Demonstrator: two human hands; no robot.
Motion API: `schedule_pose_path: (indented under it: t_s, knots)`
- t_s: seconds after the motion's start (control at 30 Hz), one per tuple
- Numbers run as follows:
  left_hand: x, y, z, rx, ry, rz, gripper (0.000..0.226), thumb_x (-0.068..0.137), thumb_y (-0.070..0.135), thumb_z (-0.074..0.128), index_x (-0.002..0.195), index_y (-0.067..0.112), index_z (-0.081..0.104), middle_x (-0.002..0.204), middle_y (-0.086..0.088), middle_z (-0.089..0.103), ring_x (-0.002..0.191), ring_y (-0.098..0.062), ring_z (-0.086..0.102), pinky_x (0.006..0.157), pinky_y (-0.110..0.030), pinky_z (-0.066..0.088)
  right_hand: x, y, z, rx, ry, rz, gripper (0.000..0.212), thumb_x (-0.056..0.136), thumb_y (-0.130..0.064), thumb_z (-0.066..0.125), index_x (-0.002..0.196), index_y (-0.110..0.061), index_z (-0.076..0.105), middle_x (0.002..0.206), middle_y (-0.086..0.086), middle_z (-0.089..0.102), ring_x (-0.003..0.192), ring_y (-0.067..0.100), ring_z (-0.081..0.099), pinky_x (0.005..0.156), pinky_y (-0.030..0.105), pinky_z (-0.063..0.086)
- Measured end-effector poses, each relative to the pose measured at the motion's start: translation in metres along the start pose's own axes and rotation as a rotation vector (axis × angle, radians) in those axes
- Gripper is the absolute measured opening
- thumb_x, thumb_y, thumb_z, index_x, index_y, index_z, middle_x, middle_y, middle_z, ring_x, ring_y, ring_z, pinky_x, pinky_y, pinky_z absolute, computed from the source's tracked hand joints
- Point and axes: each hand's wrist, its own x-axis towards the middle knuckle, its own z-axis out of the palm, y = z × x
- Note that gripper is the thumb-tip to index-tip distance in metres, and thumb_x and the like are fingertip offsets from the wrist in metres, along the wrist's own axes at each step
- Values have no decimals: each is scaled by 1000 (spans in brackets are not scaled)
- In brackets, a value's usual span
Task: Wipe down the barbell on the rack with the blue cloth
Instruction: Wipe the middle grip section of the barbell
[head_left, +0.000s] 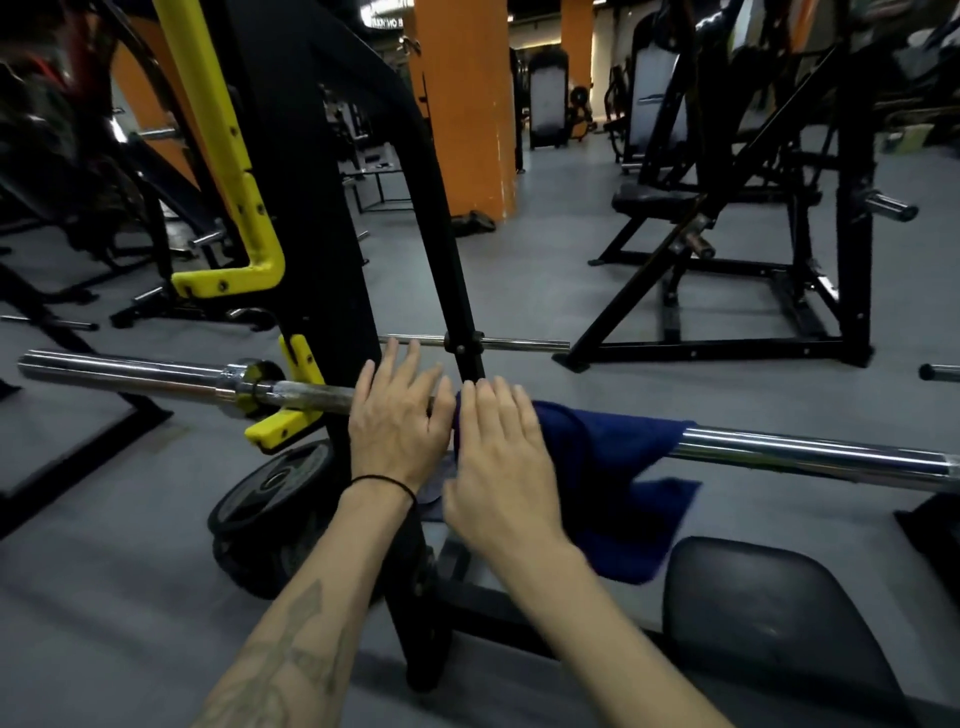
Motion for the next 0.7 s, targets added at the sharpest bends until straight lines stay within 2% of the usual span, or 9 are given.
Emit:
schedule_pose_path:
  t_s: [0.1,0.17,0.23,0.27,0.3,0.4,0.53,0.63,0.7]
  knots:
    - [3,-6,2,59,8,77,56,101,43,25,107,15,73,138,-13,60,136,-28,48,118,-49,28,-26,43,-9,28,20,-16,90,73,-14,66,156,0,35,159,20,40,150,35,34,128,45,16]
    - [5,-7,3,72,56,104,53,101,39,30,87,11,73,112,-13,72,114,-31,63,108,-50,39,-50,72,-16,14,54,66,97,66,-8,69,156,1,35,159,20,39,150,35,34,125,46,16]
    - [8,-8,0,64,105,129,55,100,37,32,61,12,61,66,-8,64,67,-30,62,75,-41,50,-58,72,-20,-12,83,159,97,67,-10,71,156,3,33,159,23,38,151,37,32,125,50,16]
    - [11,-7,-2,61,110,146,57,100,37,32,54,12,55,53,-6,55,51,-29,53,59,-35,43,-52,60,-19,-26,76,203,98,70,-16,72,156,4,30,160,25,35,152,39,28,126,52,15]
    - [13,-7,-4,66,107,169,58,99,36,33,50,13,53,47,-4,50,43,-29,48,52,-31,35,-42,43,-15,-39,60,219,98,74,-24,70,157,6,26,161,27,30,153,41,24,127,54,13]
    - [20,-10,-6,142,85,237,61,97,36,34,46,13,58,41,-5,51,38,-28,50,50,-24,25,-6,-6,1,-26,29,99,95,81,-36,63,156,9,24,161,31,27,153,44,21,128,54,8]
    - [26,-13,-10,189,-1,286,66,97,41,28,48,13,64,39,-4,43,37,-26,43,51,-24,22,-10,19,0,15,50,-48,91,73,-22,70,154,3,37,156,24,43,147,37,38,126,48,25]
    - [34,-10,-19,267,-230,281,78,89,54,5,58,14,64,50,0,39,51,-24,41,50,-28,21,-51,78,-20,5,57,103,101,62,-10,77,155,0,37,154,21,43,146,36,38,126,45,16]
    - [43,-10,-19,284,-331,285,73,84,59,2,59,14,54,55,0,41,59,-26,46,52,-31,31,-77,117,-33,-46,68,223,101,59,-8,80,151,4,39,150,26,45,141,40,39,124,48,16]
